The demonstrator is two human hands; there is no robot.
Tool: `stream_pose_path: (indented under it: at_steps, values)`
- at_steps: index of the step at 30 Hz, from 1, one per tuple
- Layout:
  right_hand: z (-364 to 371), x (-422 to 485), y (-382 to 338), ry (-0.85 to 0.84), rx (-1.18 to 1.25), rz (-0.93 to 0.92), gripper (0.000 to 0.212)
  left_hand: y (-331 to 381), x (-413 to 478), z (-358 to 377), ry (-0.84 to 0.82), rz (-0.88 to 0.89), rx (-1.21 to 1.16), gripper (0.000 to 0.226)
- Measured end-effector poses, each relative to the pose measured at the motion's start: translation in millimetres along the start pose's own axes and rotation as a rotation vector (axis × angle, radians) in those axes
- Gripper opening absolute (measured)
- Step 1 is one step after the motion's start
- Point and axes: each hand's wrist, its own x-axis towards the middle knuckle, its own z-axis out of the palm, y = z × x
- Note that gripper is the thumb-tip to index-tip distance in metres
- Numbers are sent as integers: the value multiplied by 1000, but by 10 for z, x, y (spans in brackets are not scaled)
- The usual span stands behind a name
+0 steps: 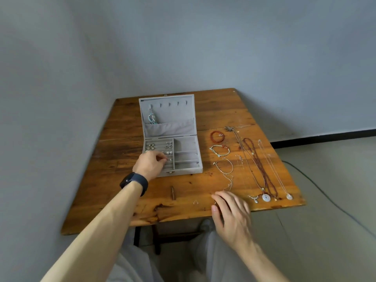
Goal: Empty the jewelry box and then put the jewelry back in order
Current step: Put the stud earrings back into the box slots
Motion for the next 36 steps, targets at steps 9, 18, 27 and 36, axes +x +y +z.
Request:
stream_pose_path:
  at_steps: [9, 18, 27, 36]
  values:
    - [103, -142, 68, -23, 49, 42, 39, 92, 68, -6, -41, -53, -16, 8]
    - [137, -143, 89, -8, 53, 34, 39, 170, 20, 17, 85, 7, 240, 9]
    - [113, -130, 67, 21, 54, 24, 39, 132, -46, 38, 192, 309, 591, 21]
    - [110, -120, 63, 29, 50, 24, 38, -66, -146, 101, 151, 267, 326, 25]
